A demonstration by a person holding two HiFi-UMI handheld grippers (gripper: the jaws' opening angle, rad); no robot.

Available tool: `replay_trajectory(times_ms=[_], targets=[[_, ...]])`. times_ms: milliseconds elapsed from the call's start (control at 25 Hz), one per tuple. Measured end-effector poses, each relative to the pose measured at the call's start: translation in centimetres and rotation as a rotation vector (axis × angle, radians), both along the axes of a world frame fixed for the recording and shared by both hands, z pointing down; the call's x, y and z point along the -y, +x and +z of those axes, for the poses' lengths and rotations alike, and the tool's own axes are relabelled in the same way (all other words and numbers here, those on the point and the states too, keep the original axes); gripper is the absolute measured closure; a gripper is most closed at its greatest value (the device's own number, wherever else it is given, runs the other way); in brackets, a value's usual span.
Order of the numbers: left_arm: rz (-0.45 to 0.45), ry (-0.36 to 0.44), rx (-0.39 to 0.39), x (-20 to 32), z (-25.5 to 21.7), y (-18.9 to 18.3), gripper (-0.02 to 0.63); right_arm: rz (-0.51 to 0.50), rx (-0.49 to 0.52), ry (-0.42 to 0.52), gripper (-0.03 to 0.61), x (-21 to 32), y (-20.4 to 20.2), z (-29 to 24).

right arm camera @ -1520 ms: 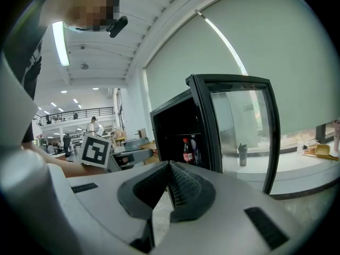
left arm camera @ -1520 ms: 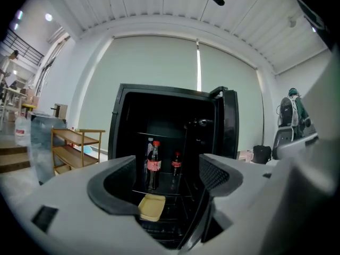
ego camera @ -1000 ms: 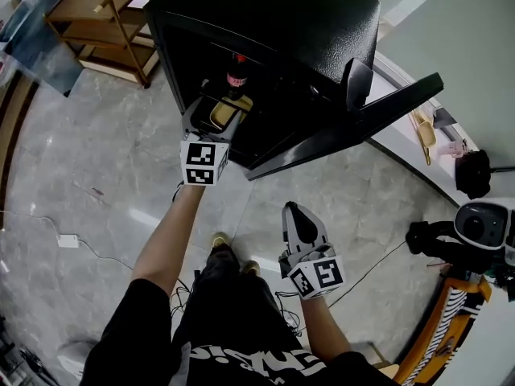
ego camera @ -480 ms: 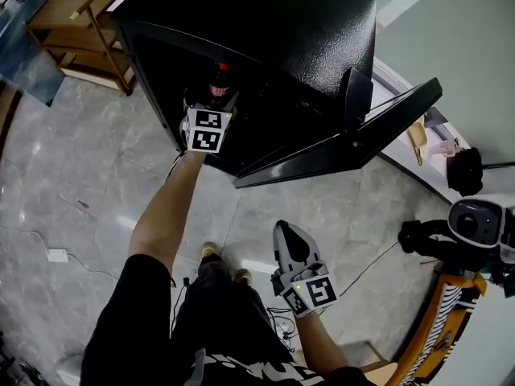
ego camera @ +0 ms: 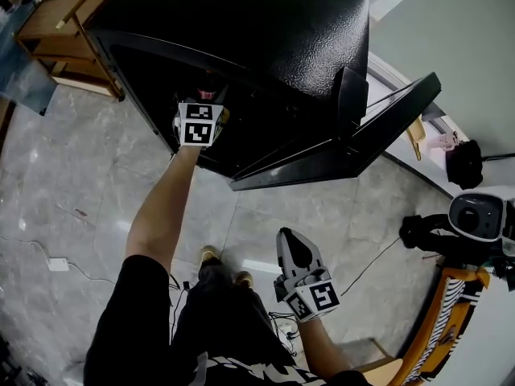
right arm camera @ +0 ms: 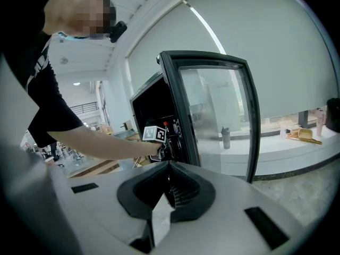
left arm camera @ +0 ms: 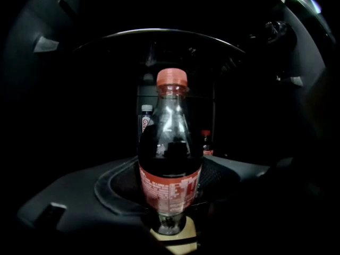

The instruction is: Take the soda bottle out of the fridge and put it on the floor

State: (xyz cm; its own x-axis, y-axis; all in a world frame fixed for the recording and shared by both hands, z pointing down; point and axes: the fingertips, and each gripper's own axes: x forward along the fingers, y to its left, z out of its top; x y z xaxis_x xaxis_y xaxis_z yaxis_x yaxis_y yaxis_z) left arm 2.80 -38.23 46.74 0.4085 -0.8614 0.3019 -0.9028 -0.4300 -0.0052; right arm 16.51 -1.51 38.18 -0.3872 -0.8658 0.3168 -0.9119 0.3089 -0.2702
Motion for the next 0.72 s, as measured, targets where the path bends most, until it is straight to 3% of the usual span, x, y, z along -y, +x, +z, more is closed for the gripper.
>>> replay_trajectory(times_ms=[240,400,560,720], targets=[[0.006,-0.012,0.035,-2.1,-0.1,-0.6,0.302,0.002,0.028,0.001,0.554,-0.1,0.0,0.1],[0.0,0.024,0.034,-4.5,-1.7,-1.4,0.302,-0.011,0.041,0.008,0.554,-0.4,-0.2,-0.3],[0.016,0.038,0.002,-8.4,-3.9,-2.0,0.302,-0.04,0.04,0.006,0.554,-1.4,-0.4,-0.7],[0.022,0.026,0.027,-13.4,-6.2,-3.7,0.302,-0.1,0.038,-0.002,0.554,-2.4,-1.3,-1.1]])
